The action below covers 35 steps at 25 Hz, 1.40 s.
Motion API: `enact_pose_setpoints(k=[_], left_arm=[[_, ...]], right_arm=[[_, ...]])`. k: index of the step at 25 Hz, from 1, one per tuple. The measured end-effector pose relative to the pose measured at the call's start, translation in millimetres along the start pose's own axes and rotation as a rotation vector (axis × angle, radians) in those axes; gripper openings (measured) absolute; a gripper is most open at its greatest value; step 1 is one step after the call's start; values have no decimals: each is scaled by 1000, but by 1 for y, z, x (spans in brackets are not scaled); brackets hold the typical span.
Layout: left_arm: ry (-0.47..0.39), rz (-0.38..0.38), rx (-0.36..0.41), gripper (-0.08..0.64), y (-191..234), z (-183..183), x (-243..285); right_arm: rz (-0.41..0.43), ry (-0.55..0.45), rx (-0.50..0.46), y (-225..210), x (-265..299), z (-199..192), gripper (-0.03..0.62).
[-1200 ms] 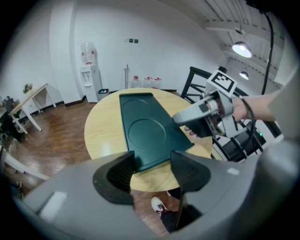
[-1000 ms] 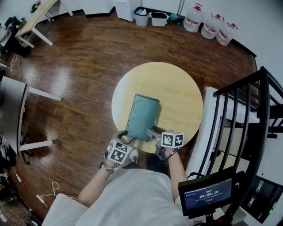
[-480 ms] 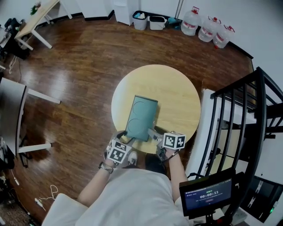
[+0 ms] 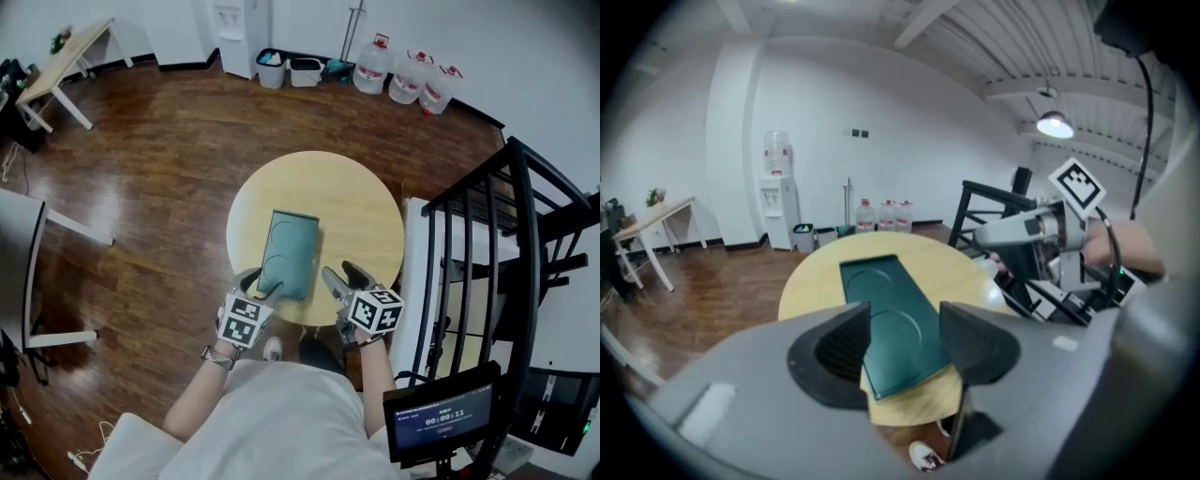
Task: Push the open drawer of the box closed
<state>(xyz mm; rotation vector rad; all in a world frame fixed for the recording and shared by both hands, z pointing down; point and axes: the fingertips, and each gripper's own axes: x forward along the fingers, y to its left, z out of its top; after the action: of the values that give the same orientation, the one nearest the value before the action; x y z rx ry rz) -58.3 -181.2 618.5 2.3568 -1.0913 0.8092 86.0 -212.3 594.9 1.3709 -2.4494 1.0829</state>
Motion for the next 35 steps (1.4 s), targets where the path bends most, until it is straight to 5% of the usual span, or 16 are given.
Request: enact_pose_setpoints(k=[8,18,24,35], left_arm=[[-226,-14,72,190,-10,69,-46],[-345,-66,118,57,-32,86,-92],[-446,-41,133,40,-40,108,-113],[-570,35,177,8,-55,128,-156]], right_arm=[[-86,-162,-200,43,-59,41,236],[-92,-383,-186,103,-140,72,117],[-151,-504,-220,107,-178,95,37],[-207,-518,-393,112,-209,108,3]])
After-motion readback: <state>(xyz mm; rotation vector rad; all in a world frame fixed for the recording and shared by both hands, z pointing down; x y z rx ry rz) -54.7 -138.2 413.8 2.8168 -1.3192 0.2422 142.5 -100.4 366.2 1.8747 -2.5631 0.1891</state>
